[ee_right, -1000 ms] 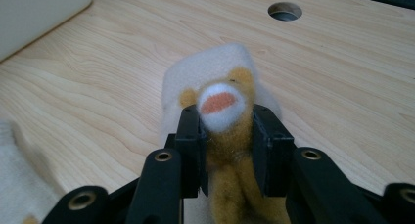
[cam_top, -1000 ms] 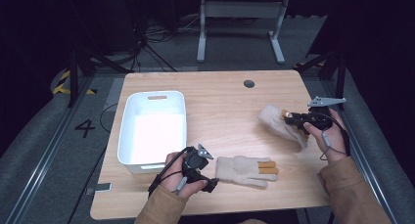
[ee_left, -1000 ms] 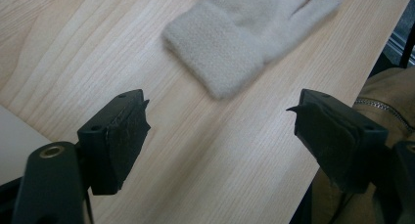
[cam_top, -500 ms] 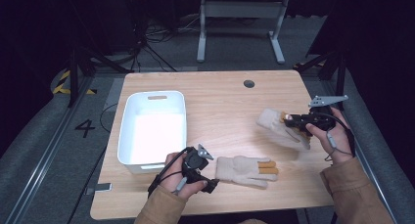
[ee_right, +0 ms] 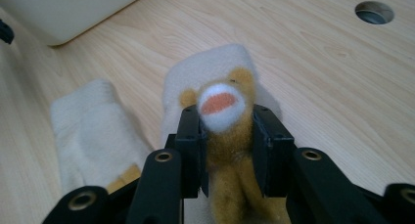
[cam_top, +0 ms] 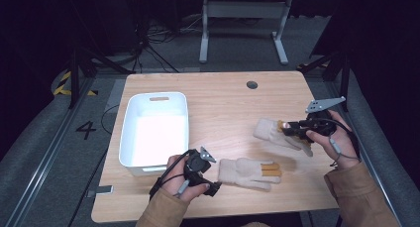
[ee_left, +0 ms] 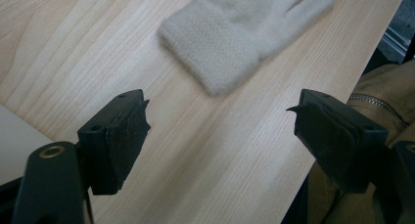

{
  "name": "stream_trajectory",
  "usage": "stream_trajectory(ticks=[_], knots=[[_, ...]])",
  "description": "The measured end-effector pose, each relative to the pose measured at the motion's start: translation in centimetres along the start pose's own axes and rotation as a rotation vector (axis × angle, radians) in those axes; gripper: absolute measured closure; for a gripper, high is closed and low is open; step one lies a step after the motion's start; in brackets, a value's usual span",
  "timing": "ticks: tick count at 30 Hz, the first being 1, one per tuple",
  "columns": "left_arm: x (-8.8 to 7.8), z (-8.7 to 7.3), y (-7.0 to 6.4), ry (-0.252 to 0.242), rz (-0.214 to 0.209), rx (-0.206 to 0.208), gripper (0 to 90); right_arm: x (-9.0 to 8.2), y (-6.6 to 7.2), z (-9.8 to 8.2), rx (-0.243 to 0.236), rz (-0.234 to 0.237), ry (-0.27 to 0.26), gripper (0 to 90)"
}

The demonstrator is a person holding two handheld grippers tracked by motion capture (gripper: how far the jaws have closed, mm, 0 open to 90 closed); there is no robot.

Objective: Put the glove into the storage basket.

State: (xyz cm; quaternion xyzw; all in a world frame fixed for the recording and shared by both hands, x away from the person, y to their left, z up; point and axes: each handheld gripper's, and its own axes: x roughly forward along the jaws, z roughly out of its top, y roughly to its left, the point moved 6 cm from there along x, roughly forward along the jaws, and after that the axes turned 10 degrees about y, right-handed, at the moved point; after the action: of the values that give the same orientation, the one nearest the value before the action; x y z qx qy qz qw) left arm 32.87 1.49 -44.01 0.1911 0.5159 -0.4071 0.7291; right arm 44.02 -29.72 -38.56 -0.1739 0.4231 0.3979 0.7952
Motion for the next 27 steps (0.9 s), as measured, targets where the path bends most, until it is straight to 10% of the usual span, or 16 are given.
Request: stream_trajectory(ticks=[27], knots=[[0.0,0.2,-0.1,0.001,-0.002,0.008,20.6,1.6,7.0,1.6,-0.039,0.113,0.039,68.0]])
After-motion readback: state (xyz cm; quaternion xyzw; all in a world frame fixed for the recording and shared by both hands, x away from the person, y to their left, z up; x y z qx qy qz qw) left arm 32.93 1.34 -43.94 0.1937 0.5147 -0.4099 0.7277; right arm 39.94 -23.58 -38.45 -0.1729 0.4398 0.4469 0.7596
